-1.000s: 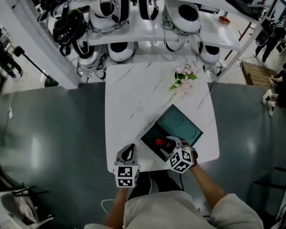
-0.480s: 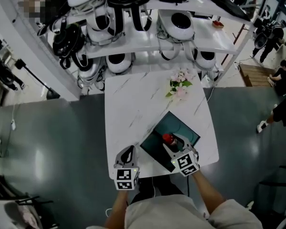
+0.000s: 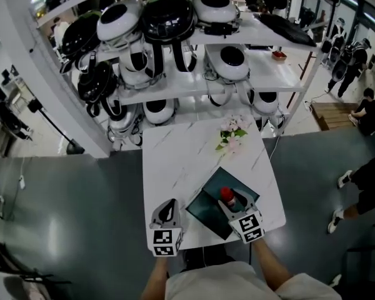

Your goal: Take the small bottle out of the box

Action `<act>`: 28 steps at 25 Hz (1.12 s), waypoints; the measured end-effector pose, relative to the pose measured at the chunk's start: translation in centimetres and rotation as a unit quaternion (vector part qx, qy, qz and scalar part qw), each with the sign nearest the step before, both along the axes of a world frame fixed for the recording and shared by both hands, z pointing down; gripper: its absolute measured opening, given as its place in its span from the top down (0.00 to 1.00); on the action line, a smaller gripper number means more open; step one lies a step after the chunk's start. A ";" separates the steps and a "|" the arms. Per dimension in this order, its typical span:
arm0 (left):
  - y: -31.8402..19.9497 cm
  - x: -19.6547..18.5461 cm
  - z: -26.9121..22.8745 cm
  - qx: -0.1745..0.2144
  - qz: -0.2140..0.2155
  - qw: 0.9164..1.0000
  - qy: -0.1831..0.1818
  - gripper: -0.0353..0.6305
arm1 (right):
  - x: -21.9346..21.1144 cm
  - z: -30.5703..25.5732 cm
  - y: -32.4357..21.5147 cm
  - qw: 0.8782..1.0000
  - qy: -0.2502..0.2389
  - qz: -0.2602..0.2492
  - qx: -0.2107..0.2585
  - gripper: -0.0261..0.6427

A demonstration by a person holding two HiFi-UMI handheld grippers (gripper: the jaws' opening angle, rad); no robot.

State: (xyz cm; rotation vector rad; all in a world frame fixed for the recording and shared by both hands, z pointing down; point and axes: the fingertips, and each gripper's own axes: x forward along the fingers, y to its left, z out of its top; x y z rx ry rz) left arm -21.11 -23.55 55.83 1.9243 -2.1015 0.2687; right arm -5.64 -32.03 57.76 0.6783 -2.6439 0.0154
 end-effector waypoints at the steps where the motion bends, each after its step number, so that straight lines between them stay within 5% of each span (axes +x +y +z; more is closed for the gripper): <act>1: 0.1 0.1 -0.3 0.003 0.000 1.000 -0.001 0.92 | 0.3 -0.5 0.1 1.000 -0.004 0.005 0.001 0.61; 28: -3.5 -0.7 -8.1 0.072 0.012 0.997 -0.035 0.92 | 2.4 -9.2 -3.4 0.994 -0.063 0.063 0.065 0.61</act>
